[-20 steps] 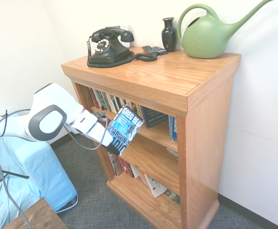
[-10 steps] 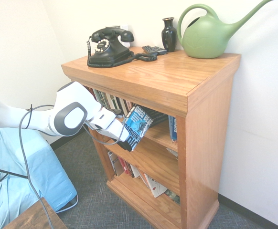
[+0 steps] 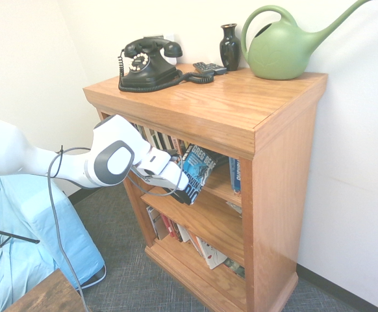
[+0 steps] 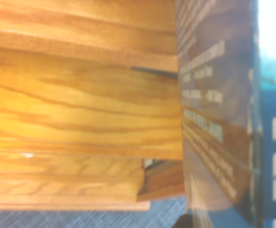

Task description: Shelf the books

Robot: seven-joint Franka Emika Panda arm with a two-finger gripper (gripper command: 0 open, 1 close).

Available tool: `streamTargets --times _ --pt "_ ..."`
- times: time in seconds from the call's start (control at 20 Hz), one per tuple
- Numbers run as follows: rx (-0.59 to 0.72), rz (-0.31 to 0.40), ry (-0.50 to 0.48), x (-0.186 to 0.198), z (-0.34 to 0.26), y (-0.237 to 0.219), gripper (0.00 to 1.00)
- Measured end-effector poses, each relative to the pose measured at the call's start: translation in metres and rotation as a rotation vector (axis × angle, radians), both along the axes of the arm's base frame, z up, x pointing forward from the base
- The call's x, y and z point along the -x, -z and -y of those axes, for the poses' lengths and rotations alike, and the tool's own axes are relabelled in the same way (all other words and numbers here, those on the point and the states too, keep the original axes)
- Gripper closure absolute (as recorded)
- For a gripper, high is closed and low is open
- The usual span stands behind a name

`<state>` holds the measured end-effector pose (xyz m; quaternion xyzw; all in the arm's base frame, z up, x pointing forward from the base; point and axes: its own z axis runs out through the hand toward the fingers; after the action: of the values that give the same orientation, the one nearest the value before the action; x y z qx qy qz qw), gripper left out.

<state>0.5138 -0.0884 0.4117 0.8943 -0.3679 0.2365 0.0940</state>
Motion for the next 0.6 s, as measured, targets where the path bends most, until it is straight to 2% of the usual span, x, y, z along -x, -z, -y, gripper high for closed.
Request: streamTargets --times 0.35,0.6 --pt "0.002 0.007 -0.005 -0.010 -0.001 0.021 1.00" --pt "0.010 0.021 -0.014 -0.033 -0.001 0.022 1.00"
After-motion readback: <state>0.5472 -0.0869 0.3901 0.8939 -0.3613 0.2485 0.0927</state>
